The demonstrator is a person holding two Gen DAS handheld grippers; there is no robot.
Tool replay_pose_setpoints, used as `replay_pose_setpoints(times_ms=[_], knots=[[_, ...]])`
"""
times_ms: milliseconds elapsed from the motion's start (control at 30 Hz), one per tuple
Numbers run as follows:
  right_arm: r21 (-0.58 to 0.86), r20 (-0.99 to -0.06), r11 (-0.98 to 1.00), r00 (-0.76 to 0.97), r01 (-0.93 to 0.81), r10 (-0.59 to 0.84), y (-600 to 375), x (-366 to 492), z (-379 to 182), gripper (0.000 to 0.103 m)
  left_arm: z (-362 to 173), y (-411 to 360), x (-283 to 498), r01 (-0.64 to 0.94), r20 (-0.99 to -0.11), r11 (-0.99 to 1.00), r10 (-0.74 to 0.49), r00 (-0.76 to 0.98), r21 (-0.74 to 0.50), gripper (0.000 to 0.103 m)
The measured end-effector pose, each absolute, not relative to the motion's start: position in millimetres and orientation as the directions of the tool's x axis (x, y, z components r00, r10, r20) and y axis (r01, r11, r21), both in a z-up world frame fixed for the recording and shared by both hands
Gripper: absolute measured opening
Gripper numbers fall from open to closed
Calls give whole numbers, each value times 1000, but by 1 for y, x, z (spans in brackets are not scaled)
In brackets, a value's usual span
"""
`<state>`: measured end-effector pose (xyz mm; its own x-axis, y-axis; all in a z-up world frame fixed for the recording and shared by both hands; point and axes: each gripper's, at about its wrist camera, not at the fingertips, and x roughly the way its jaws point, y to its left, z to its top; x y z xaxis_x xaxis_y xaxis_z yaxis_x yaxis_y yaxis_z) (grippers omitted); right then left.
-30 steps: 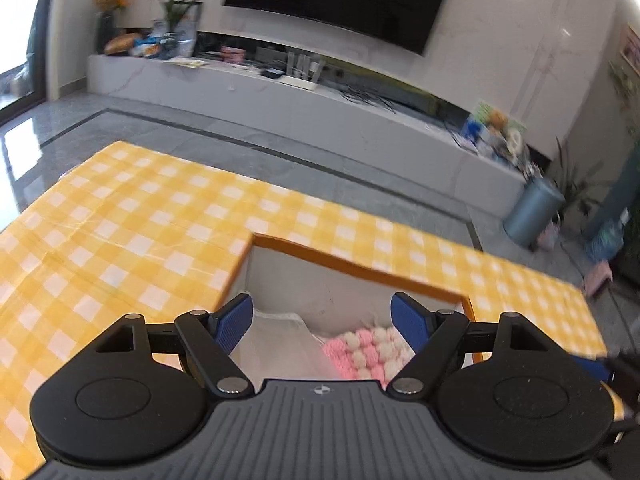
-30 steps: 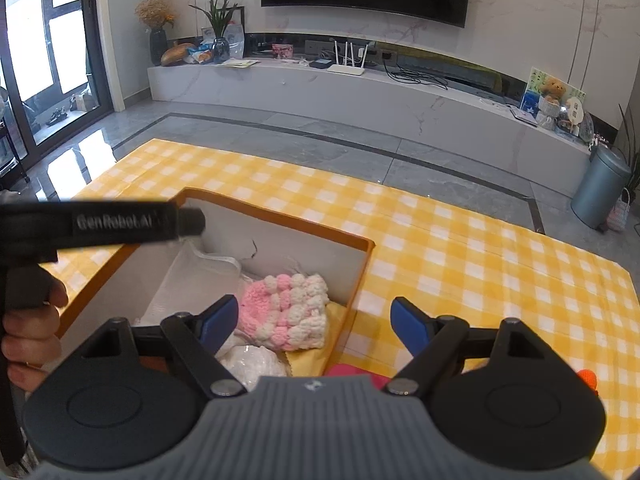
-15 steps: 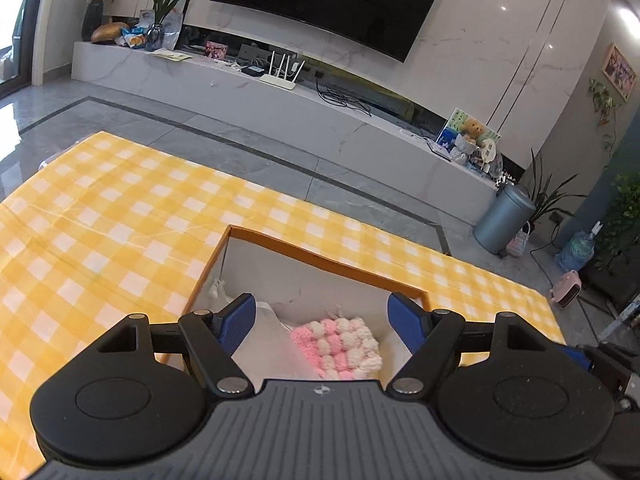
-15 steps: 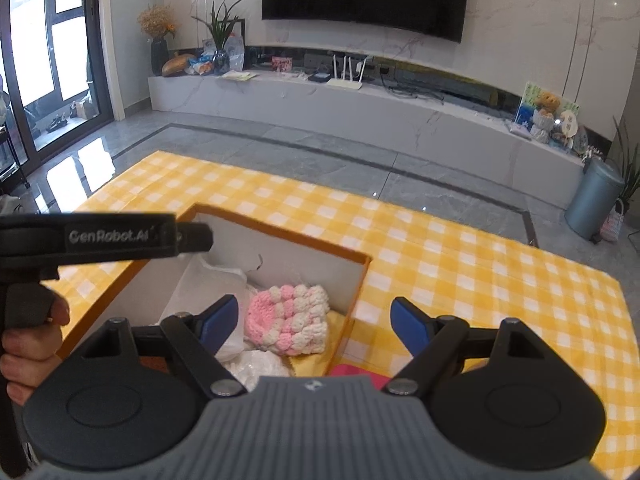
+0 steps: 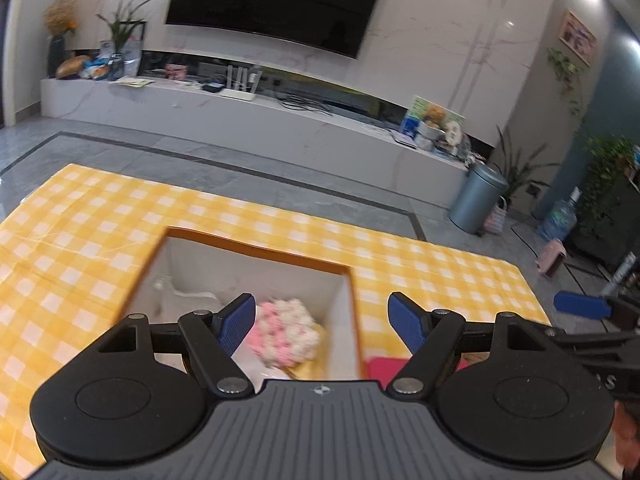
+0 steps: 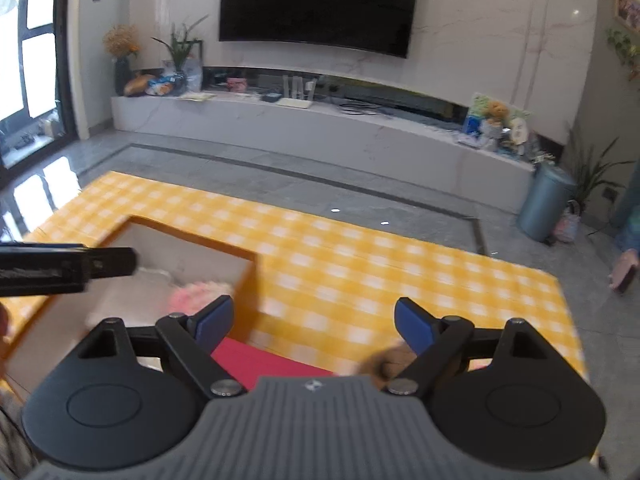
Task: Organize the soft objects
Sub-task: 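Move both tools back over the brown plush dog and orange fruit, then grasp the brown plush dog with the left tool while the right tool grasps the orange crocheted fruit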
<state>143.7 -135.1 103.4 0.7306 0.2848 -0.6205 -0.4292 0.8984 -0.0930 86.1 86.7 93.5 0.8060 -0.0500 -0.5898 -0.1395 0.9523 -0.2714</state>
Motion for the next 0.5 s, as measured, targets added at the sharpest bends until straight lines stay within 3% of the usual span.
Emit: replay_pose_setpoints(times_ms=[133,300,500], knots=[[-95,-608,929,760,-359,231,-176,147,98,94,96,57,84,-19,-586,958,-159,795,-286,89],[-49,-631,959,752,-280,188,-226,160,69,94,94,15,90,97,-605,957,-250,756,-274,90],[-99,-633,984,773,-145,50,-267,177,39,94,78,-38,121,136,-695,968,-246,676,-210,90]])
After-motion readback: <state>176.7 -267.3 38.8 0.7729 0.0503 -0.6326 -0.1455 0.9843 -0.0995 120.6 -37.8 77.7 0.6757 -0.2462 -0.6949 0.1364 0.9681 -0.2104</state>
